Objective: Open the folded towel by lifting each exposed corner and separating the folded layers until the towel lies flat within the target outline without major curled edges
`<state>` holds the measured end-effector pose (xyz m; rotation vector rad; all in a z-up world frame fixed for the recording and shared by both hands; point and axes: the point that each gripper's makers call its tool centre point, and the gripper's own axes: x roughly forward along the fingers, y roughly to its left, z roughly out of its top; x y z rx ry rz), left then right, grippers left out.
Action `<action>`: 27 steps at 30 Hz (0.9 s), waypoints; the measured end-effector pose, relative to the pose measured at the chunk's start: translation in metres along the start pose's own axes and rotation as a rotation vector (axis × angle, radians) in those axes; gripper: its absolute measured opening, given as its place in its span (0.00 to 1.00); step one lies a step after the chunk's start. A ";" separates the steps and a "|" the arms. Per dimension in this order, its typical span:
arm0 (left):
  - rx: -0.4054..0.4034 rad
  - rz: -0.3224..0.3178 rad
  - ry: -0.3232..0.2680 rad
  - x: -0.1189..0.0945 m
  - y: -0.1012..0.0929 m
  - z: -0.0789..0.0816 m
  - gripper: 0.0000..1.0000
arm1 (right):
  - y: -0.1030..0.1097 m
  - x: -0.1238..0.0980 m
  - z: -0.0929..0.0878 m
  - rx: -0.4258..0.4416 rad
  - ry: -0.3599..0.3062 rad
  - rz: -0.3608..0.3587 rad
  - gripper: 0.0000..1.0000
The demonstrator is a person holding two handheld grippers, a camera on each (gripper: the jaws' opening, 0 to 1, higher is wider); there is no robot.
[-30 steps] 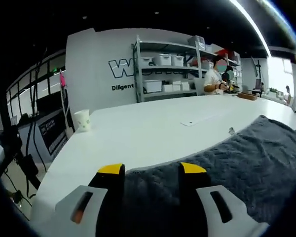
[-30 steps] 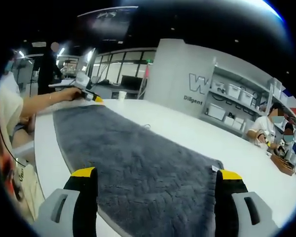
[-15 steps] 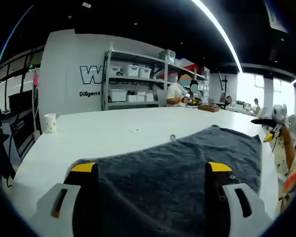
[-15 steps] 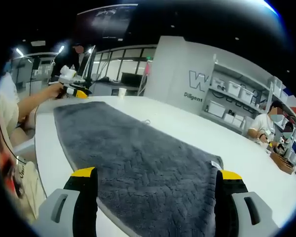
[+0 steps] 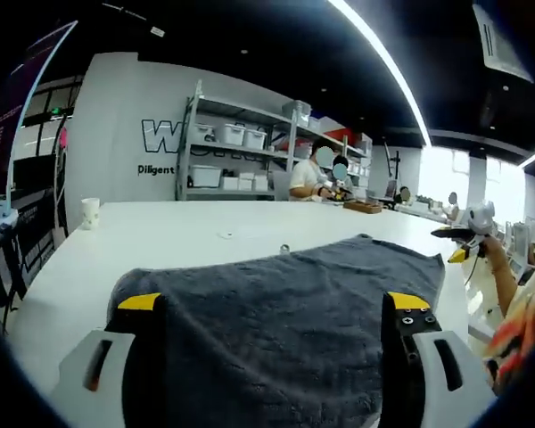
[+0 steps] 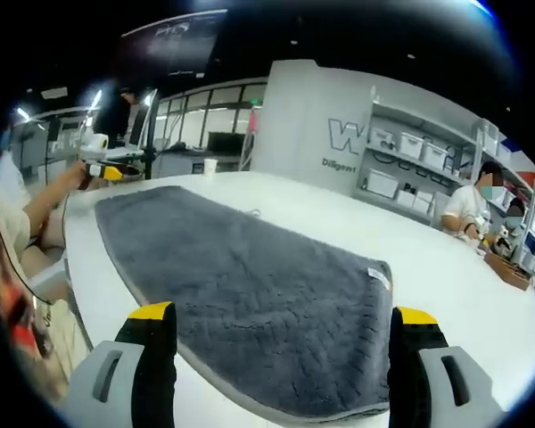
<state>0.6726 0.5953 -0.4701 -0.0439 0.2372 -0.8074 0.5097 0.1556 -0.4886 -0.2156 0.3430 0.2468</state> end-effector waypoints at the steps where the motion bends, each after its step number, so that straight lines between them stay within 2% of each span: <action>1: -0.001 0.005 0.006 -0.002 0.001 -0.003 1.00 | -0.001 -0.001 -0.002 0.003 0.004 -0.002 0.99; 6: -0.016 0.039 0.031 -0.019 0.004 -0.020 1.00 | -0.001 -0.004 -0.019 0.028 0.038 -0.006 0.99; 11: -0.056 0.048 0.034 -0.035 0.003 -0.033 1.00 | -0.014 -0.016 -0.032 0.082 0.054 -0.049 0.95; 12: -0.058 0.052 0.035 -0.037 0.004 -0.035 1.00 | -0.018 -0.019 -0.035 0.091 0.058 -0.058 0.92; 15: -0.070 0.063 0.030 -0.044 0.007 -0.036 1.00 | -0.026 -0.026 -0.044 0.113 0.080 -0.070 0.71; 17: -0.074 0.073 0.020 -0.047 0.010 -0.035 1.00 | -0.033 -0.028 -0.050 0.163 0.093 -0.088 0.58; 19: -0.071 0.084 0.013 -0.050 0.011 -0.033 1.00 | -0.045 -0.031 -0.054 0.201 0.099 -0.145 0.50; 21: -0.061 0.093 0.006 -0.052 0.011 -0.031 1.00 | -0.054 -0.036 -0.056 0.190 0.096 -0.201 0.47; 24: -0.053 0.092 0.006 -0.052 0.009 -0.031 1.00 | -0.058 -0.039 -0.058 0.192 0.094 -0.243 0.43; 26: -0.048 0.086 0.010 -0.052 0.005 -0.031 1.00 | -0.062 -0.039 -0.059 0.206 0.092 -0.271 0.33; 27: -0.044 0.085 0.010 -0.051 0.003 -0.030 1.00 | -0.064 -0.039 -0.060 0.218 0.091 -0.294 0.25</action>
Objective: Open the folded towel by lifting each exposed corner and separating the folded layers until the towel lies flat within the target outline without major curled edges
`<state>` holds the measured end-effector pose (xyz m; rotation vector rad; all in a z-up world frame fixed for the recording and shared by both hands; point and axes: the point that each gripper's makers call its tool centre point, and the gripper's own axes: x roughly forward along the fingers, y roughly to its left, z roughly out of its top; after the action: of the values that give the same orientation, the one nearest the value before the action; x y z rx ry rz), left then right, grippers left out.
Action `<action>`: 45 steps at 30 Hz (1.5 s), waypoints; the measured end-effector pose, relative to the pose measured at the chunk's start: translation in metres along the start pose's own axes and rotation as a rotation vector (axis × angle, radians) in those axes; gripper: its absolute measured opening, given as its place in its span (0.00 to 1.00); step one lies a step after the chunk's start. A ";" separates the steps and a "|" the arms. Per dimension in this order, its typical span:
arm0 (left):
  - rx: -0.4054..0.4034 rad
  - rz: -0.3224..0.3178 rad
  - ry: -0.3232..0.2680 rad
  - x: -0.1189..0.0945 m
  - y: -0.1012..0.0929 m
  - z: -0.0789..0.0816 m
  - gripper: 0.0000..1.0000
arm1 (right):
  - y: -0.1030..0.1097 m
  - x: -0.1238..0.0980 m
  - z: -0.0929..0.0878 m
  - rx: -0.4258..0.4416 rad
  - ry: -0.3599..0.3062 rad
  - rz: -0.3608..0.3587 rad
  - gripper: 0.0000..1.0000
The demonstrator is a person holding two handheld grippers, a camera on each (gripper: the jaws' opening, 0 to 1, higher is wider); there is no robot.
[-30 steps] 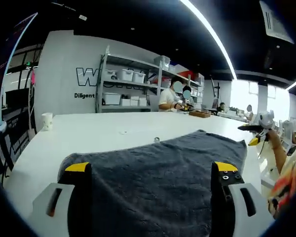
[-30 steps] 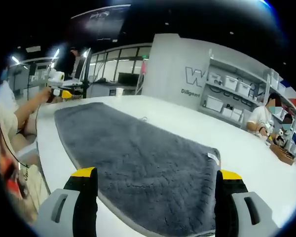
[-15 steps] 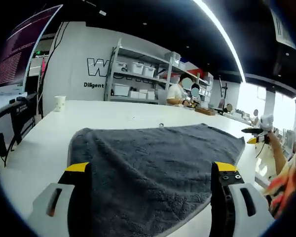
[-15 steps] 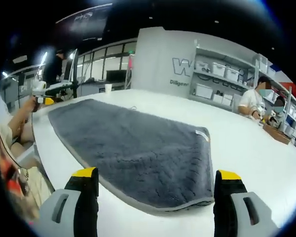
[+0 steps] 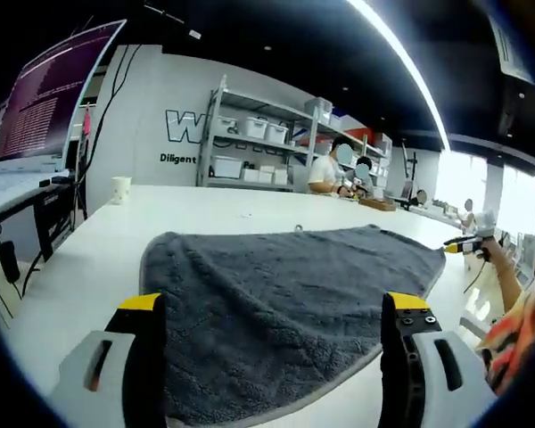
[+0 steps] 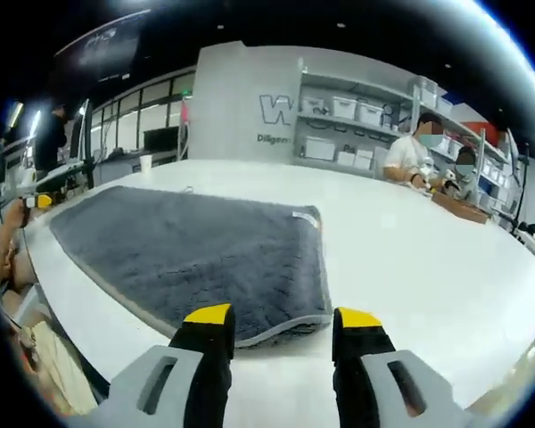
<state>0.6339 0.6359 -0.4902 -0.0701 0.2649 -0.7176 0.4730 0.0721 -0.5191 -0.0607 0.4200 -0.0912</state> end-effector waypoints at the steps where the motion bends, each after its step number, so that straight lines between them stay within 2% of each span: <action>1: 0.002 0.000 -0.001 0.000 -0.001 0.000 1.00 | -0.002 0.000 0.000 0.007 -0.003 -0.015 0.18; 3: 0.006 -0.001 -0.009 0.000 -0.003 0.002 1.00 | -0.004 0.002 -0.002 0.001 0.002 -0.050 0.09; 4: 0.008 -0.001 -0.011 0.001 -0.004 0.003 1.00 | -0.005 0.002 -0.003 -0.009 0.008 -0.067 0.10; 8: 0.016 -0.003 -0.011 0.001 -0.006 0.003 1.00 | -0.003 0.005 -0.009 -0.029 0.031 -0.114 0.33; 9: 0.016 -0.004 -0.011 0.002 -0.006 0.002 1.00 | -0.001 0.004 -0.011 -0.026 0.033 -0.117 0.35; 12: 0.026 -0.002 -0.008 0.001 -0.008 0.001 1.00 | 0.005 0.003 -0.014 0.002 0.037 -0.120 0.35; 16: 0.027 -0.006 -0.010 0.002 -0.009 0.001 1.00 | 0.000 0.008 -0.019 0.014 0.049 -0.163 0.28; 22: 0.031 -0.010 -0.014 0.002 -0.010 0.002 1.00 | -0.006 0.008 -0.029 0.010 0.086 -0.171 0.01; 23: 0.031 -0.011 -0.015 0.002 -0.010 0.002 1.00 | -0.007 0.007 -0.030 0.008 0.088 -0.172 0.00; 28: 0.030 -0.010 -0.012 0.000 -0.010 0.001 1.00 | -0.007 0.004 -0.031 0.029 0.085 -0.158 0.00; 45: 0.033 -0.007 -0.002 -0.006 -0.013 -0.003 1.00 | -0.029 -0.001 -0.042 0.054 0.116 -0.170 0.00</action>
<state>0.6204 0.6295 -0.4900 -0.0408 0.2508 -0.7287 0.4530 0.0414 -0.5544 -0.0383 0.5274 -0.2743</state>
